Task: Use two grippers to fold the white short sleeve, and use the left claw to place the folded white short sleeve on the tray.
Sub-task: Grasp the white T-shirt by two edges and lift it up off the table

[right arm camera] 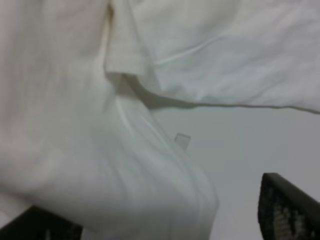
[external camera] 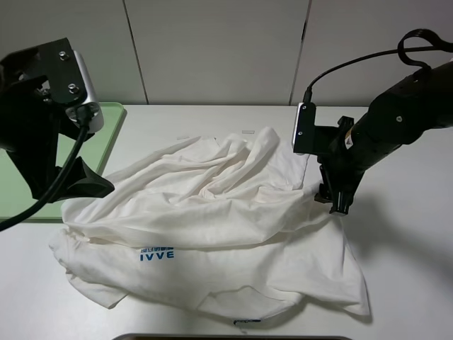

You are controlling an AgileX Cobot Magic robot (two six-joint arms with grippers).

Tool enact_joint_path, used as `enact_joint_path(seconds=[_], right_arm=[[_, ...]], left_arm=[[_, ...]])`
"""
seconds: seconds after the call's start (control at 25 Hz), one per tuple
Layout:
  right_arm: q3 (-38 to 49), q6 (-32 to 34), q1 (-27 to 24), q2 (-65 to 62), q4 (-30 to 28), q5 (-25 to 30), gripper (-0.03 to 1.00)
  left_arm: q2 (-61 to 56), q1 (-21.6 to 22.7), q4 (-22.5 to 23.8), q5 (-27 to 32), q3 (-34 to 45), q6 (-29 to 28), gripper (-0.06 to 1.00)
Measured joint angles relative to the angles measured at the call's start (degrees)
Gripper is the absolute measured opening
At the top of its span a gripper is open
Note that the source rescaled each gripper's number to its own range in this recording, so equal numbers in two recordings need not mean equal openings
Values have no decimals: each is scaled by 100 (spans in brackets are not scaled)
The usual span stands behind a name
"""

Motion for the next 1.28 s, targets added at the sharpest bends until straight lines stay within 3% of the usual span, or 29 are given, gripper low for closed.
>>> enact_joint_path(seconds=[0.16,0.2,0.28,0.36,0.4,0.92,1.28], right_arm=[[0,0,0,139,5,7,76],[0,0,0,188,5,46,70],[0,0,0,251,5,148,46],[0,0,0,284,5,223,10],[0,0,0,289,5,252,1],[0,5,0,289,-14,364,0],[0,5,0,289,-19,324,0]], left_arm=[[0,0,-5,-2,0,0,90],[0,0,-5,-2,0,0,90],[0,0,-5,-8,0,0,89],[0,0,-5,-8,0,0,89],[0,0,-5,-8,0,0,89],[365,0,50,-356,29,41,88],[2184,0,916,-512,36,93,88]])
